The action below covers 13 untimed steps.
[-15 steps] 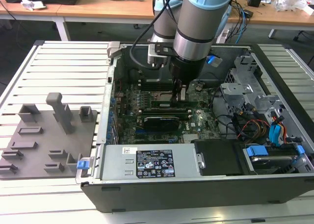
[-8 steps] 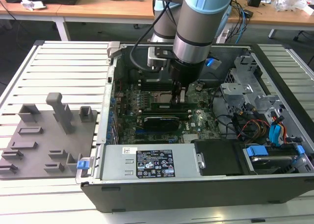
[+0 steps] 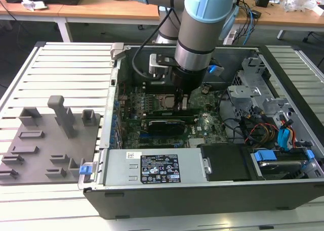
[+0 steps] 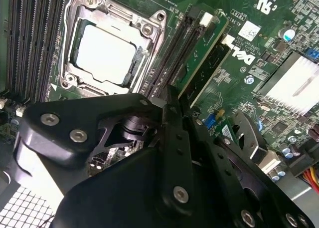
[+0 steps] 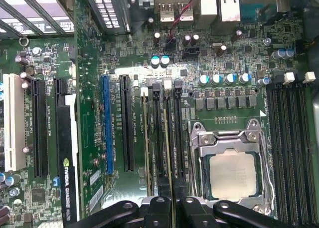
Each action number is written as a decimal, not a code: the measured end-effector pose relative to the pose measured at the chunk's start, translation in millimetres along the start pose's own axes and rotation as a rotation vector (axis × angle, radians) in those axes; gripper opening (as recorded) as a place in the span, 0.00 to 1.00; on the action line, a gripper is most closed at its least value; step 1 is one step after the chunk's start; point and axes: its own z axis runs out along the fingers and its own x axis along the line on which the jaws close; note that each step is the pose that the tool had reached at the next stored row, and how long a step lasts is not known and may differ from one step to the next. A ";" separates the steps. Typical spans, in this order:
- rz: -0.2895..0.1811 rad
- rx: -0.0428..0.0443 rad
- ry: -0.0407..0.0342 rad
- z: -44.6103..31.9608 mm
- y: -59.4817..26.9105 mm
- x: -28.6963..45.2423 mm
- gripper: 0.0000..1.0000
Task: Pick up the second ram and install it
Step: 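Insert the second ram into the second slot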
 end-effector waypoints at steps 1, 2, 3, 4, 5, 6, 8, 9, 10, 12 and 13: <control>0.000 0.0018 -0.0001 -0.2 0.4 0.0 0.14; 0.000 0.0029 -0.0004 -1.1 0.5 -0.1 0.14; 0.000 0.0039 -0.0003 -2.4 0.9 -0.1 0.14; 0.000 0.0062 -0.0005 -4.8 1.8 -0.1 0.14; 0.000 0.0075 -0.0007 -4.6 5.0 0.1 0.14; 0.000 0.0078 -0.0006 -4.3 10.1 0.5 0.14; 0.000 0.0077 -0.0003 -4.1 12.8 0.4 0.14; 0.000 0.0078 -0.0006 -4.1 12.9 -1.2 0.14; 0.001 0.0078 -0.0005 -4.1 13.1 -2.8 0.14; 0.001 0.0080 -0.0008 -4.0 14.2 -2.8 0.14; 0.000 0.0078 -0.0039 -4.0 14.7 -2.8 0.14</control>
